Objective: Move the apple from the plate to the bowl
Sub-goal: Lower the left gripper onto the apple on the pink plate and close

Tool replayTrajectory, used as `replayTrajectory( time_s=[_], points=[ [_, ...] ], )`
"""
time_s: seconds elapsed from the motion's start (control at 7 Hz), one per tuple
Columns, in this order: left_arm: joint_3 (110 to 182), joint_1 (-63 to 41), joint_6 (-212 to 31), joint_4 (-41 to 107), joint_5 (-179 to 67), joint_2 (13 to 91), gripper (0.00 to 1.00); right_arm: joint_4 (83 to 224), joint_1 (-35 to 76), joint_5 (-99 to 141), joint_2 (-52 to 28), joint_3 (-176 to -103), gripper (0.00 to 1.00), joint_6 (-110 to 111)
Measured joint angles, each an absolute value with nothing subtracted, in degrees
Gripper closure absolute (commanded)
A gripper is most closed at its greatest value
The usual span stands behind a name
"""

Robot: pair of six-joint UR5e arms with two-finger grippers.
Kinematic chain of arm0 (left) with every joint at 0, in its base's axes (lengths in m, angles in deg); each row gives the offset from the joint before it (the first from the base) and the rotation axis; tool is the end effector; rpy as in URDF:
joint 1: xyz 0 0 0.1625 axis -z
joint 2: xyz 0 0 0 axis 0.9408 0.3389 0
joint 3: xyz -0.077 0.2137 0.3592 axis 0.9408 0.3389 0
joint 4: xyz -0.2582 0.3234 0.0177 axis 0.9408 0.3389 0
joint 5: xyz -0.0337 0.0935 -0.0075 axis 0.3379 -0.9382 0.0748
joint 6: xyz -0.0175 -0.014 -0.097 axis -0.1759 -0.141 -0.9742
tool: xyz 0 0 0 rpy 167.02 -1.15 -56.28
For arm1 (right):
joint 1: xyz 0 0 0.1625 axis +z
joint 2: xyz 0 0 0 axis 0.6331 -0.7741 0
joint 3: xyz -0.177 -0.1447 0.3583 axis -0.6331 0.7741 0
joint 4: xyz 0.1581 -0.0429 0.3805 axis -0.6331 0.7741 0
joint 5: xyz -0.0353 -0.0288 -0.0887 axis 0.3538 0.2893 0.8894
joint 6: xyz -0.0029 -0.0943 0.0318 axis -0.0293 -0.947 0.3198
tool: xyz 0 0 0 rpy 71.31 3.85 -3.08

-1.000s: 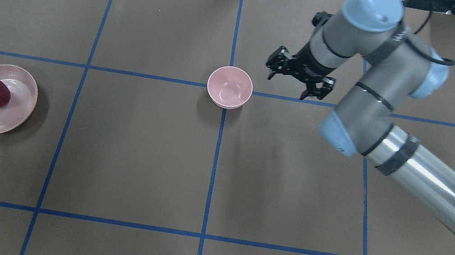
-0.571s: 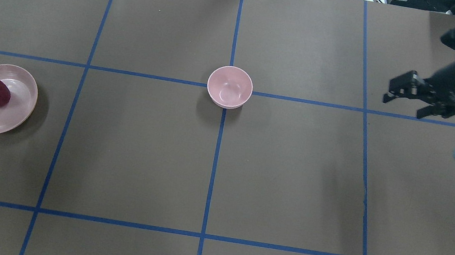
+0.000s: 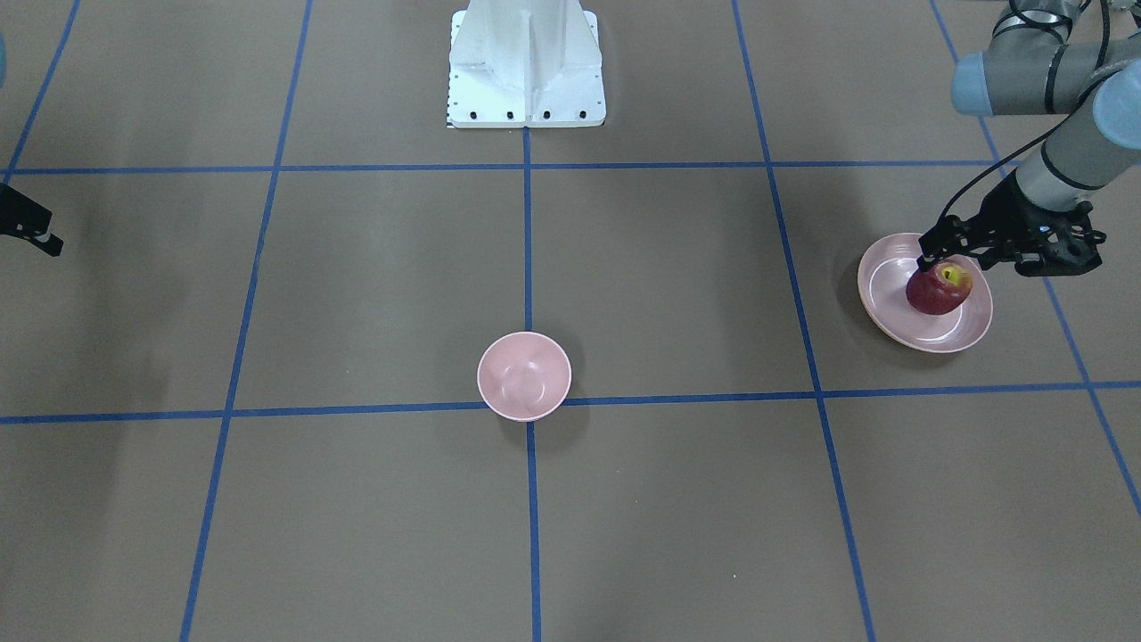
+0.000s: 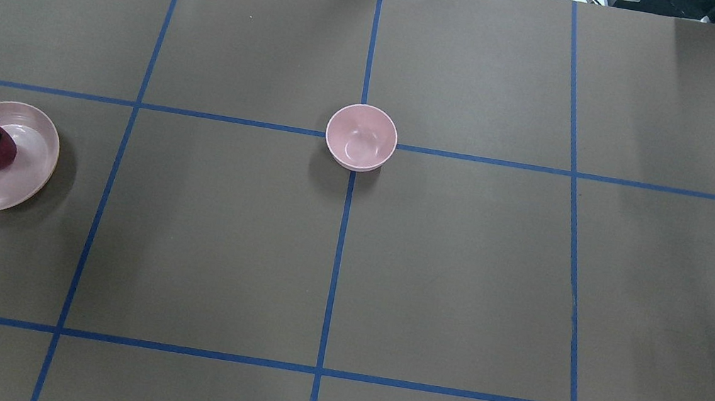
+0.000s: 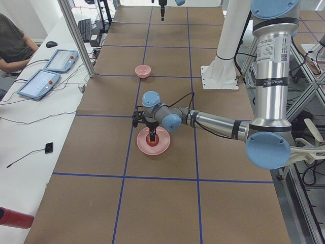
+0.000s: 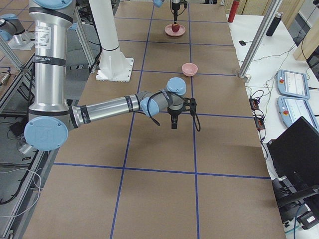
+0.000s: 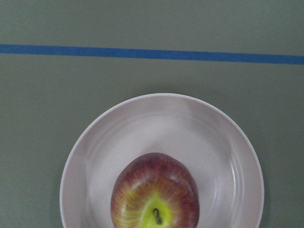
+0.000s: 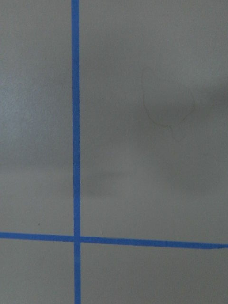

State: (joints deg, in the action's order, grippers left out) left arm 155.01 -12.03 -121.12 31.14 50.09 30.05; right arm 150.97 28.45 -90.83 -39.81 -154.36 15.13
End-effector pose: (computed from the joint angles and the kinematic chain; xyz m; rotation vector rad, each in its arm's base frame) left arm 0.2014 -0.4614 0.5491 0.0187 0.8350 -0.0386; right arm -0.1136 -0.4424 0.5311 0.0406 -0.8872 -0.0358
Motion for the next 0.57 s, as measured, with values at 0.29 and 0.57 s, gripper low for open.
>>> replayTrajectory(
  time_s=[0.29,0.57],
  points=[
    [153.4,-12.3,-121.1,31.2,50.0,30.6,0.02,150.9,28.5,-90.5,-40.6,-154.4,0.00,14.0],
    [149.6,-12.4,-121.0,31.6,50.0,33.1,0.02,150.8,28.5,-90.3,-40.6,-154.6,0.00,13.9]
  ],
)
